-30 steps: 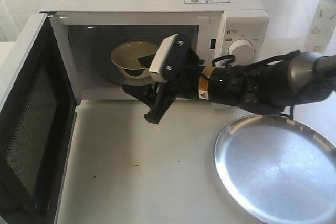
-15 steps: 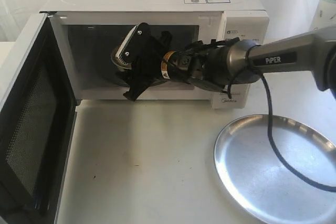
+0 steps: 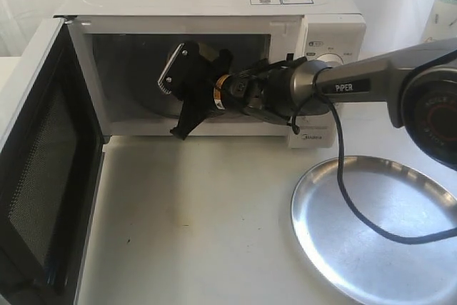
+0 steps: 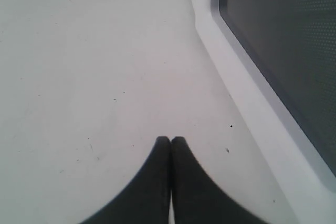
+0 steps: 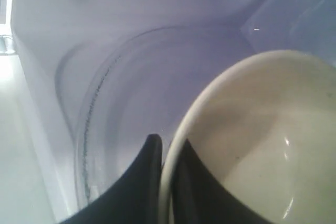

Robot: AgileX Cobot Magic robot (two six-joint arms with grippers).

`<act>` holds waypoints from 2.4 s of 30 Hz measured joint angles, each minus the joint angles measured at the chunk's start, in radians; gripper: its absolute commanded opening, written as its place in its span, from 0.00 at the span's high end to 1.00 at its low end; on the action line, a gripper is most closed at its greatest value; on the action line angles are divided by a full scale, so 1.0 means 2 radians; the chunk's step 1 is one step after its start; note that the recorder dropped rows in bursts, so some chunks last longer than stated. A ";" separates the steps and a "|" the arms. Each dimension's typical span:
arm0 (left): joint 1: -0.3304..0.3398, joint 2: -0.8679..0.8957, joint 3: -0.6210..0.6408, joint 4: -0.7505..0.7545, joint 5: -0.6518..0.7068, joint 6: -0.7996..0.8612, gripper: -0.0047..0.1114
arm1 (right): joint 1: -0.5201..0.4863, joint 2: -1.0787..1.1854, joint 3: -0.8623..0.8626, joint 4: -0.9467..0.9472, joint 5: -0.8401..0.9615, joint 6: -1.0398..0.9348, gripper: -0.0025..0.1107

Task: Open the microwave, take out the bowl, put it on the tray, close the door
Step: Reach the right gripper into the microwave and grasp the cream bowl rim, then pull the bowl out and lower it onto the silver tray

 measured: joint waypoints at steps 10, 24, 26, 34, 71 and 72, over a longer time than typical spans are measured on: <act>0.000 0.000 0.000 0.000 0.000 0.000 0.96 | 0.077 -0.096 0.074 -0.077 0.073 0.010 0.98; 0.000 0.000 0.000 0.000 0.000 0.000 0.96 | 0.160 -0.265 0.302 -0.048 0.481 0.039 0.98; 0.000 0.000 0.000 0.000 0.000 0.000 0.96 | 0.153 -0.278 0.326 -0.045 0.520 0.055 0.98; 0.000 0.000 0.000 0.000 0.000 0.000 0.96 | 0.098 -0.294 0.380 -0.071 0.463 0.150 0.98; 0.000 0.000 0.000 0.000 0.000 0.000 0.96 | 0.011 -0.288 0.383 -0.183 0.431 0.320 0.64; 0.000 0.000 0.000 0.000 0.000 0.000 0.96 | 0.011 -0.288 0.383 -0.189 0.434 0.325 0.64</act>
